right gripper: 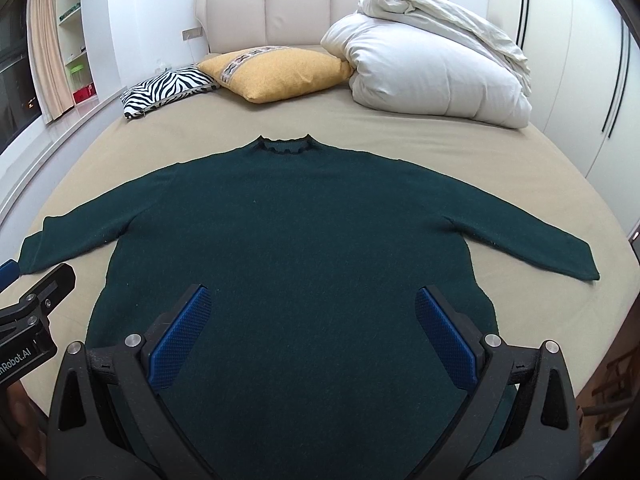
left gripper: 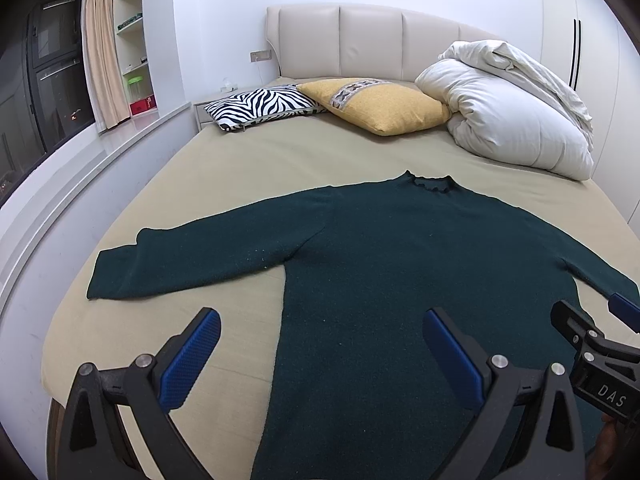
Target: Fold small clothes
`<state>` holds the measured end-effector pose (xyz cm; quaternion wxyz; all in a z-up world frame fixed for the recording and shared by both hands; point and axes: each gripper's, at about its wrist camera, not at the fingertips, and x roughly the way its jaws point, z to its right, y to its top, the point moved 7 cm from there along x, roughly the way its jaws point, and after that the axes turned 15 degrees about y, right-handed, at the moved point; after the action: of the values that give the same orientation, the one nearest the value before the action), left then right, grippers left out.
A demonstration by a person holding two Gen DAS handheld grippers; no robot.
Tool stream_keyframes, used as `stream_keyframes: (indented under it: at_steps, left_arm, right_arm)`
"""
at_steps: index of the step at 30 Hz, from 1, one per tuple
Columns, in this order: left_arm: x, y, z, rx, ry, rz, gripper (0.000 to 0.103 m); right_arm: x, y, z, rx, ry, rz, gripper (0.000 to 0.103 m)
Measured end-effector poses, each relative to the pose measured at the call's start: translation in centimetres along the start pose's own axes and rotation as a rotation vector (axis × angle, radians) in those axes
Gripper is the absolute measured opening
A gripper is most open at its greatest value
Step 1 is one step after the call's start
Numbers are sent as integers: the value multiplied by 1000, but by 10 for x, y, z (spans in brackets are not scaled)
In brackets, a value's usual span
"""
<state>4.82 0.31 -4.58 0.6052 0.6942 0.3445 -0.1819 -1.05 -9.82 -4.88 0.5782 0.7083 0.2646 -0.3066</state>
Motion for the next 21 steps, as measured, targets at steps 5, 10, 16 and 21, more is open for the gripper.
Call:
stream_keyframes:
  at_steps: [5,10,16,21]
  left_arm:
    - [0,0,0,0,-2,-1,103]
    - [0,0,-1,-1,-1,-1,103]
    - [2,-1,-1,-1,-1,-1,103]
    - [2,-1,-1,-2,-2,-2,103]
  right_arm:
    - [0,0,0,0,1,0,103]
    - [1,-1,0,-2,-1,-3,103]
    - [2,0,-1,-4,-4,-4,103]
    - [2,-1,-1,-6,-5,-6,103]
